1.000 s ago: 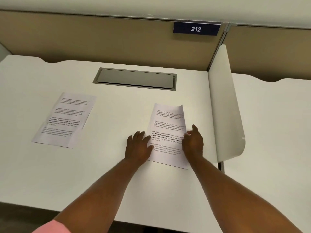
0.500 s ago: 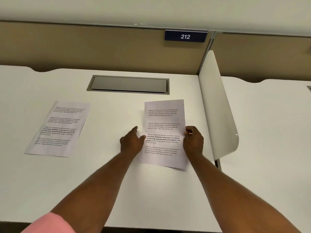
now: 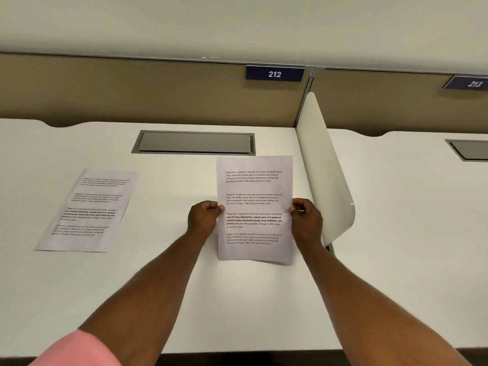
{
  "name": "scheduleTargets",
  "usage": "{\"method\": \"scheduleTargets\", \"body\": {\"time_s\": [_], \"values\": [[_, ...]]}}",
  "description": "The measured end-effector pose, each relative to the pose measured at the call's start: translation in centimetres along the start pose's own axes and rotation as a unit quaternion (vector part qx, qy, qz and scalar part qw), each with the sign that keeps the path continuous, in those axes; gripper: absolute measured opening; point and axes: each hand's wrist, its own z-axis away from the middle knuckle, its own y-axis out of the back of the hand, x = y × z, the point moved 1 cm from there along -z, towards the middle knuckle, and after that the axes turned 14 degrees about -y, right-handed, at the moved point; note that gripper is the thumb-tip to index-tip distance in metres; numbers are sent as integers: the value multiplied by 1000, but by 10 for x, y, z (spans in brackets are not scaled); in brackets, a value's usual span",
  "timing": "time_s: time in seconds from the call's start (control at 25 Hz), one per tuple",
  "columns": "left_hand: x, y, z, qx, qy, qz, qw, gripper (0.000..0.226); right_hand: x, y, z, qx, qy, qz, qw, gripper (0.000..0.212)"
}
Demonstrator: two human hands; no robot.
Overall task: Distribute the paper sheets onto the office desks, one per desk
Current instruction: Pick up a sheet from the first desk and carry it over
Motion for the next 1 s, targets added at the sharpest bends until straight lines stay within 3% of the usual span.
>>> {"method": "scheduleTargets", "body": {"time_s": [0.32, 0.64, 1.0], "values": [[29, 5, 54, -27, -17, 124, 992, 11, 14, 44, 28, -9, -23, -64, 998, 22], [52, -12, 146, -16, -54, 124, 991, 17, 37, 127, 69, -57, -2, -129, 990, 26], [81, -64, 272, -10, -77, 98, 992, 21, 94, 227, 99, -102, 4, -79, 992, 32]]}}
